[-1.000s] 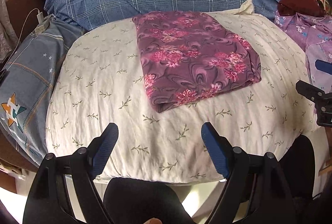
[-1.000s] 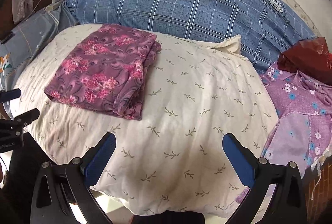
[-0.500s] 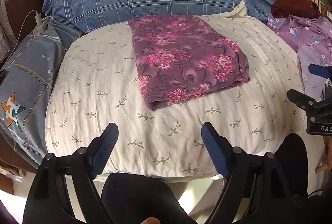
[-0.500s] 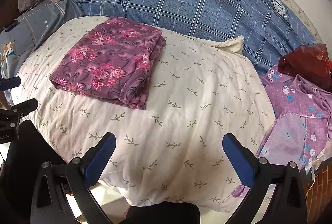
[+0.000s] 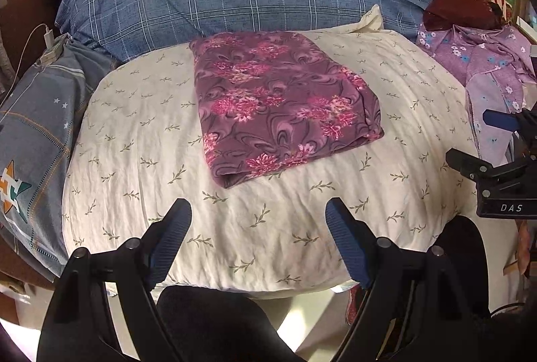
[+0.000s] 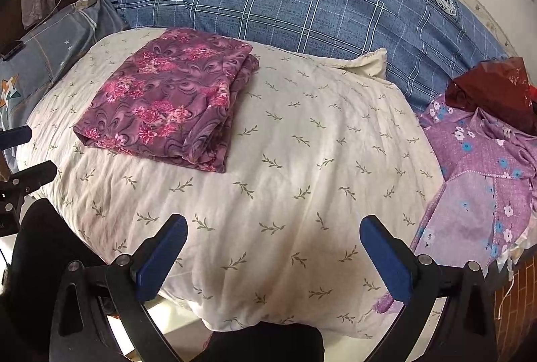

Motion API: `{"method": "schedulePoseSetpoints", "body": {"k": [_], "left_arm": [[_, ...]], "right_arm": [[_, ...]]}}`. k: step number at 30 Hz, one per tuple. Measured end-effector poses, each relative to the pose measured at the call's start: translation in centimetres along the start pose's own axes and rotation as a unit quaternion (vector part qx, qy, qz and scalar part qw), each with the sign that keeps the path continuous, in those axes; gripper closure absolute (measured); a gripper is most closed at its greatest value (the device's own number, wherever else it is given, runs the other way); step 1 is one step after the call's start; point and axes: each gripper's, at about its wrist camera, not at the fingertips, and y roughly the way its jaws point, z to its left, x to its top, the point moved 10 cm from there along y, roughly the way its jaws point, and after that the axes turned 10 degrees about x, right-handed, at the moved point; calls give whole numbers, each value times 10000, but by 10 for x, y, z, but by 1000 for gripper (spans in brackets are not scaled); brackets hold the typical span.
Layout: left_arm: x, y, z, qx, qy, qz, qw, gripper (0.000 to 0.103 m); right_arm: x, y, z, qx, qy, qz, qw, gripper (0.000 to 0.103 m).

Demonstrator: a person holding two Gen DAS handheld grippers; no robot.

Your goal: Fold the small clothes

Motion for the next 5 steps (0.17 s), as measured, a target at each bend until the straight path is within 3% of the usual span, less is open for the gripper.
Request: {"method": "schedulePoseSetpoints", "body": {"k": [5], "left_arm": [[6, -5, -5, 24, 27, -131, 9999, 20]], "right_arm": [[-1, 1, 2, -6, -11, 22, 10000, 0]]}}
